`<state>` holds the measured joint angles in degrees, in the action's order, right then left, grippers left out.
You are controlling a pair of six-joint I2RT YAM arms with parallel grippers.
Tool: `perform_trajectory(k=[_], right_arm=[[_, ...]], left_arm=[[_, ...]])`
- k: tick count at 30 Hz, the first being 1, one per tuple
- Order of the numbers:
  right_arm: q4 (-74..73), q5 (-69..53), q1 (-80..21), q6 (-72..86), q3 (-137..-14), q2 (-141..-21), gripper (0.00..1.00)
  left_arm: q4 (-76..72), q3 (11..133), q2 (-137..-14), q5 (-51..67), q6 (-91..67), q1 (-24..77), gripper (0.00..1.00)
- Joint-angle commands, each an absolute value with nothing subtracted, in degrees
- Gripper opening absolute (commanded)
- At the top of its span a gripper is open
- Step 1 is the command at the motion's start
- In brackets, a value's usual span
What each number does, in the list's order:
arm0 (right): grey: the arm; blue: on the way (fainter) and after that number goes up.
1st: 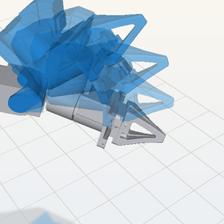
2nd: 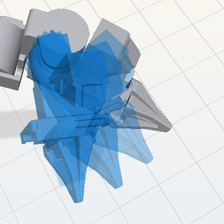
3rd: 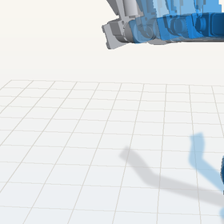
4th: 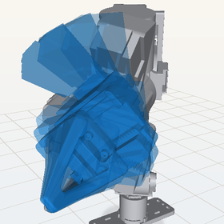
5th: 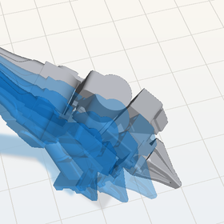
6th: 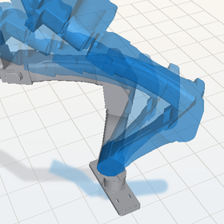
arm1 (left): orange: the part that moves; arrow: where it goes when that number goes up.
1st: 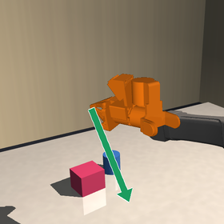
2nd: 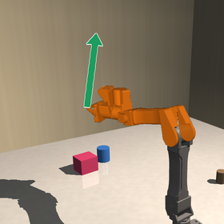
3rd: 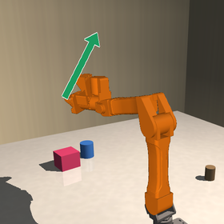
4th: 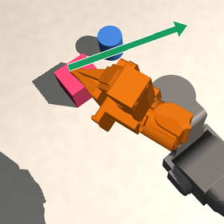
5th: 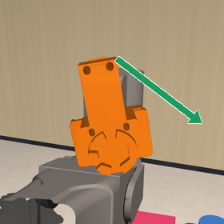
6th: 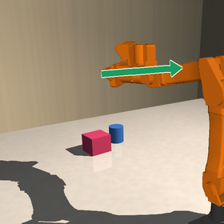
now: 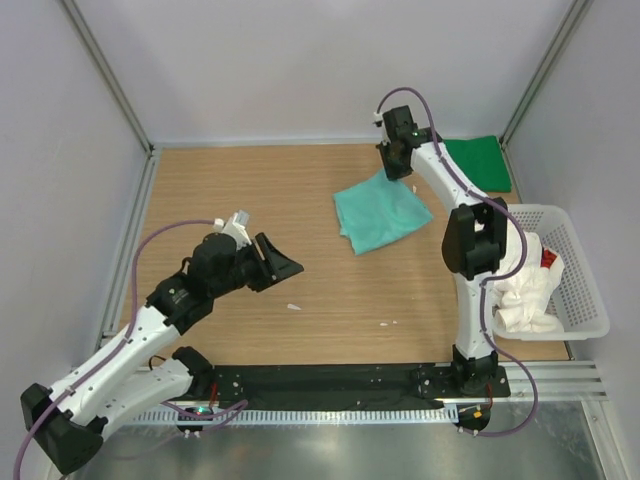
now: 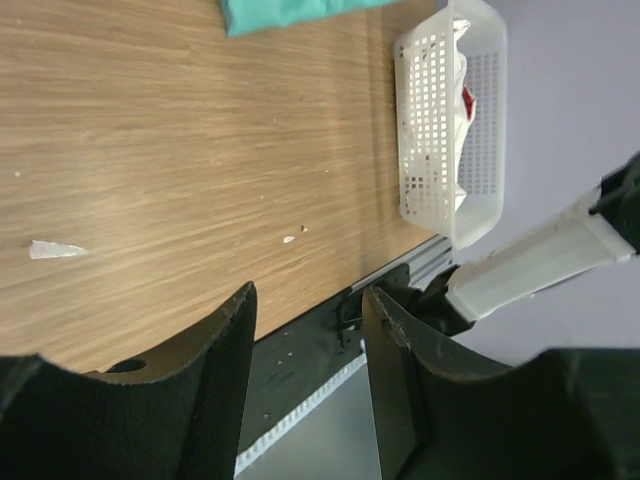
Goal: Fold and stack the t-shirts
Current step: Neatly place the folded tshirt to the corner
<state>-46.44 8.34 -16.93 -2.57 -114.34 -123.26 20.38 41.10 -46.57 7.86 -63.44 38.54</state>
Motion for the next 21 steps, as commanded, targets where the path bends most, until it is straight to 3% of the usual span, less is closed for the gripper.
perform_trajectory(k=[1, 7, 10, 21], right_arm=[[-55.00, 17.83, -13.10, -12.29, -125.13, -127.95, 0.01], [-51.35, 17.76, -6.95, -20.71, -132.81, -130.00, 0.01], [-46.34, 16.18, -5.11, -26.34, -130.61, -129.03, 0.01], [-39.82, 13.89, 0.78, -31.99, -140.36, -133.77, 0.01]], left_arm=[[31.54, 47.10, -47.19, 14.41, -45.11, 37.53, 0.48], [39.63, 50.18, -48.69, 15.82, -32.80, 34.38, 0.48], [39.99, 50.10, -50.88, 16.70, -31.29, 32.96, 0.48], [39.90, 50.98, -56.69, 16.44, -28.92, 32.96, 0.49]])
